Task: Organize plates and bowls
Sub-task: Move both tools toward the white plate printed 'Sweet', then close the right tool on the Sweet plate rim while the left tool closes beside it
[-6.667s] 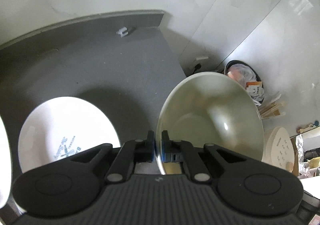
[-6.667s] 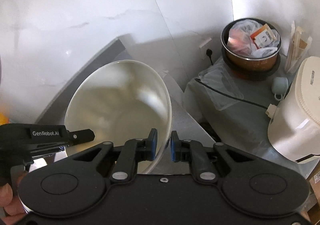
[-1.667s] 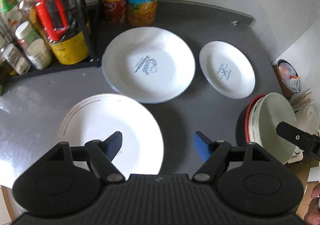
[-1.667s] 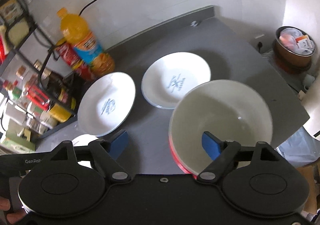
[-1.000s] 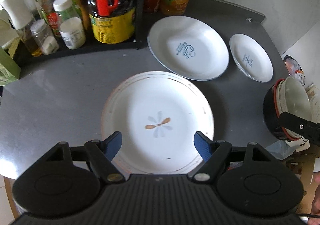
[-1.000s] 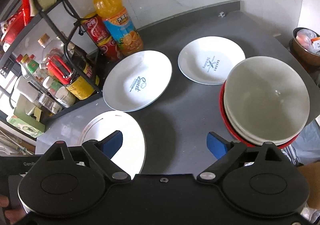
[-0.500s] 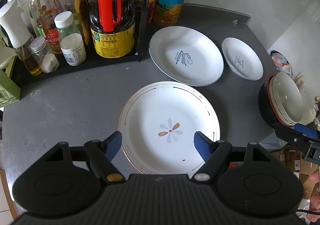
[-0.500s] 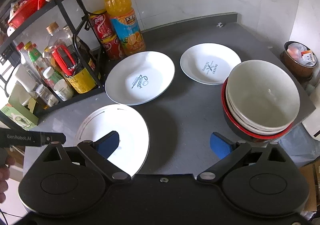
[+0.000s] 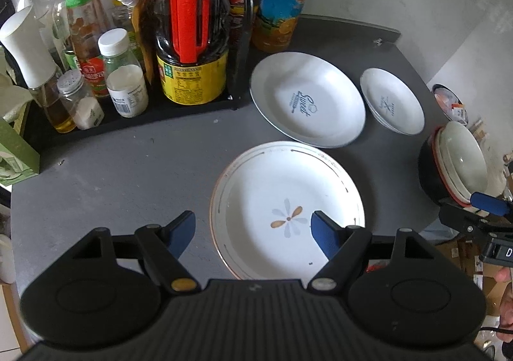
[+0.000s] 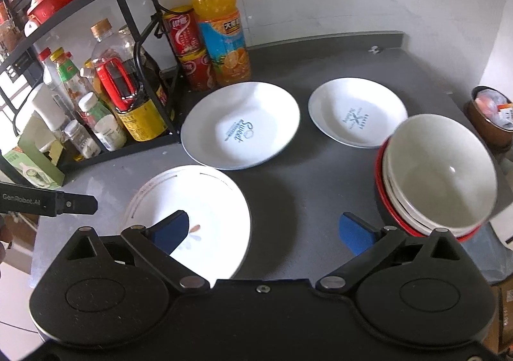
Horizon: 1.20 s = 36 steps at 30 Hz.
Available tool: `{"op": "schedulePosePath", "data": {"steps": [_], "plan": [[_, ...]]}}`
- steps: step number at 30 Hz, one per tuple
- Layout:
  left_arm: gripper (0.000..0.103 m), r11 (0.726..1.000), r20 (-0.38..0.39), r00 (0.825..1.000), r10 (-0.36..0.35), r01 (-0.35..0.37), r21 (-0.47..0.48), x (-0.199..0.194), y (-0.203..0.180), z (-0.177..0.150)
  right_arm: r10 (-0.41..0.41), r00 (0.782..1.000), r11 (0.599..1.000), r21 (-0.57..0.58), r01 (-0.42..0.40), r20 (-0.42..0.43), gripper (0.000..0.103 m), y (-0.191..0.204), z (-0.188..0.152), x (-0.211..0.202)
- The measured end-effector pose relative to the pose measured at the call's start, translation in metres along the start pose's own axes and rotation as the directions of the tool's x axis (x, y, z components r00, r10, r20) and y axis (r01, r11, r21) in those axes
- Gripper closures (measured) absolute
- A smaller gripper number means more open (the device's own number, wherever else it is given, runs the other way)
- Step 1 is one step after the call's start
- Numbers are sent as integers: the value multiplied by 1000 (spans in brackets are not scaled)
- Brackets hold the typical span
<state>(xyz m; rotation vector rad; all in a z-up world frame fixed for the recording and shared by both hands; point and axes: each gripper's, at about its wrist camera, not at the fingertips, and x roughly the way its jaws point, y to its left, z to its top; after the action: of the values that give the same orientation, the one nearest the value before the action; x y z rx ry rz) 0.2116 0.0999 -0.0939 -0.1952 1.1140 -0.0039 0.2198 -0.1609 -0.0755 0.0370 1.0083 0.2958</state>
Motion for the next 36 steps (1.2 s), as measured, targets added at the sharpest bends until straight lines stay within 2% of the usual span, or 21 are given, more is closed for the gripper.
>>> {"op": "schedulePosePath", "data": {"steps": [8, 12, 15, 18, 20, 23, 29, 33, 36], "plan": [[25, 999, 28, 999, 38, -38, -23, 11, -7, 21, 42, 999, 999, -29, -42, -11, 2, -10, 27, 25], [26, 998, 41, 999, 34, -32, -49, 21, -14, 35, 56, 998, 998, -40, -56, 3, 3, -20, 43, 36], [26, 998, 39, 998, 41, -39, -49, 34, -24, 48, 56, 998, 998, -23, -56, 0, 6, -31, 53, 47], [26, 998, 55, 998, 37, -34, -56, 45, -31, 60, 72, 997, 997, 0, -72, -12, 11, -41, 62, 61], [29, 997, 64, 997, 44, -41, -58, 55, -35, 68, 79, 996, 997, 29, -78, -36, 20, -47, 69, 75], [29, 996, 82, 994, 66, -61, -64, 74, -41, 77, 83, 995, 996, 36, -81, -48, 27, -50, 80, 95], [35, 993, 59, 996, 71, -65, -103, 111, -41, 85, 94, 991, 995, -4, -95, -99, 33, -48, 91, 135], [42, 983, 29, 996, 81, -75, -165, 134, -34, 88, 104, 984, 995, 16, -103, -146, 36, -51, 92, 161], [48, 978, 9, 997, 81, -77, -195, 148, -30, 88, 104, 977, 995, 19, -103, -185, 42, -52, 89, 178]]}}
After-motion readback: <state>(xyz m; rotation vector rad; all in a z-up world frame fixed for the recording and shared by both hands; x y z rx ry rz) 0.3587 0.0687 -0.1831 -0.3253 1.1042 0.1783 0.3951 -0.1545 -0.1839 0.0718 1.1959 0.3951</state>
